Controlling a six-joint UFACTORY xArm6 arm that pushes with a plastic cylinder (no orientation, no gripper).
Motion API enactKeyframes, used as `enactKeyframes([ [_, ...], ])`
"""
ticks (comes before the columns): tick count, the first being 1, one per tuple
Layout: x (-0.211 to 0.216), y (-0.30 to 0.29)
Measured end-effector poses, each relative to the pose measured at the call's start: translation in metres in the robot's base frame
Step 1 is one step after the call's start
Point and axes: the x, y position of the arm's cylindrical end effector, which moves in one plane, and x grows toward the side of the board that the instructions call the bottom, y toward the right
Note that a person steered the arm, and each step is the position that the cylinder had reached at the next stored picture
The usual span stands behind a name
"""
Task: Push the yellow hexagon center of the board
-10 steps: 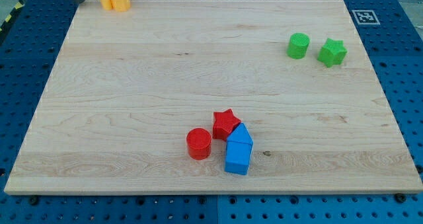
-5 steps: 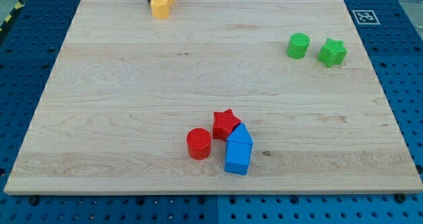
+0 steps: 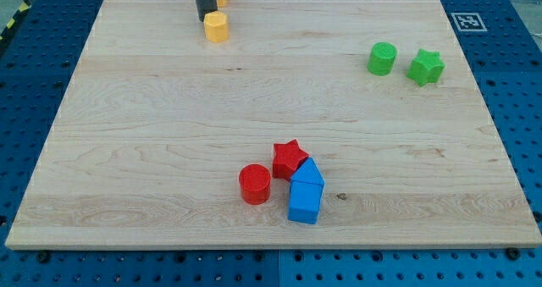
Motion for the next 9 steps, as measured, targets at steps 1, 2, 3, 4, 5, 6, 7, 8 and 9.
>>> enactKeyframes([
  [1,0.005,0.007],
  [2,0.02,0.009],
  [3,0.052,0.009],
  [4,0.094,0.013],
  [5,0.131,0.038],
  [6,0.148,0.077],
  [7,0.149,0.056],
  [8,0.138,-0.007],
  [9,0.096,-0.038],
])
